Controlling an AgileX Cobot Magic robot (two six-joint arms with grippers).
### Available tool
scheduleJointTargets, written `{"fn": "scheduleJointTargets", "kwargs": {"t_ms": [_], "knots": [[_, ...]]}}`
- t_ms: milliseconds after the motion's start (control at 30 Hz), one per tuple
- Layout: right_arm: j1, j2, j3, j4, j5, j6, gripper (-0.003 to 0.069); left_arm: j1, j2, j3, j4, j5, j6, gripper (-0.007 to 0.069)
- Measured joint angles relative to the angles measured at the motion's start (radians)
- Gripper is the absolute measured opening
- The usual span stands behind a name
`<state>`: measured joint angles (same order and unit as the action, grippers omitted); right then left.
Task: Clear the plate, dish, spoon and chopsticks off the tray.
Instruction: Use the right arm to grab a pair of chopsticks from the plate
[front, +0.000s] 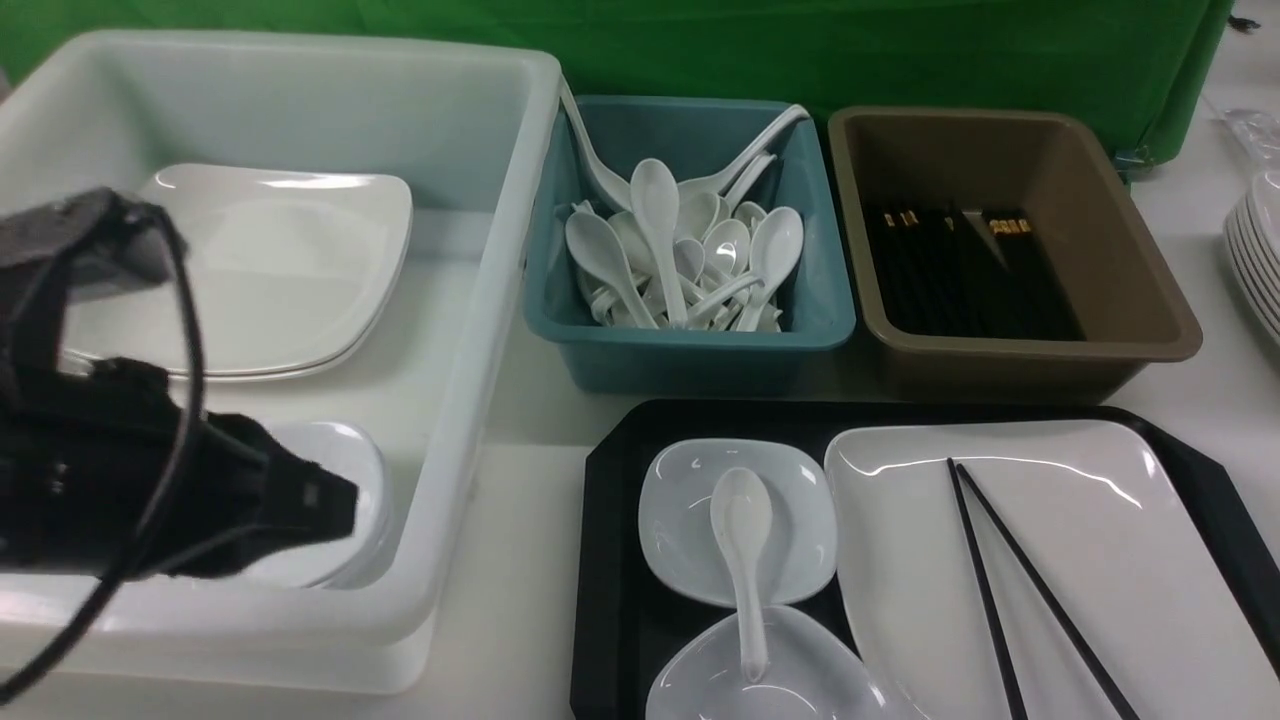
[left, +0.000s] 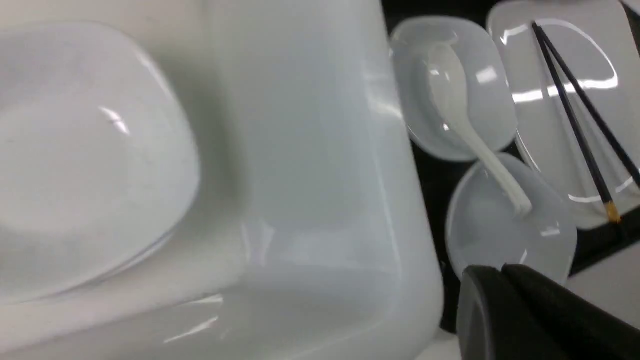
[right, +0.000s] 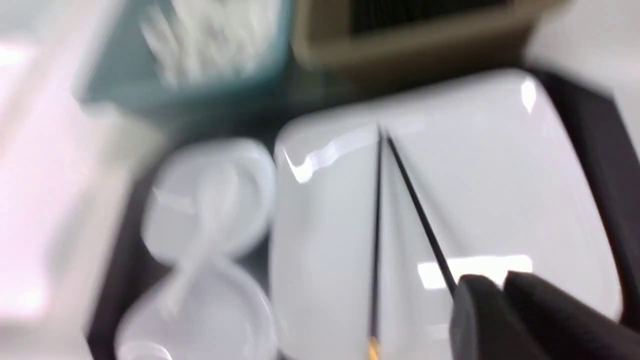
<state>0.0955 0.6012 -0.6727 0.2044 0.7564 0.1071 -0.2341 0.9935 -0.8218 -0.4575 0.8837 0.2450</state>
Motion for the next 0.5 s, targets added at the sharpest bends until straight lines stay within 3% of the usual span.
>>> {"fn": "scheduleJointTargets", "kwargs": {"t_ms": [167,300,500], "knots": [[0.01,0.303,-0.109,-0.018,0.092,-0.107,0.042,-0.2,0.037,0.0,0.169,-0.003,-0.201,0.0],[0.043,0.52,-0.16,-0.033,0.091,-0.135,0.0591,-0.287,0.056,0.0,0.251,-0.003,-0.295,0.0],[0.124,0.809,-0.217,-0.043,0.029,-0.146,0.0638,-0.304,0.058,0.0,0.263,-0.015,-0.308,0.0]]}}
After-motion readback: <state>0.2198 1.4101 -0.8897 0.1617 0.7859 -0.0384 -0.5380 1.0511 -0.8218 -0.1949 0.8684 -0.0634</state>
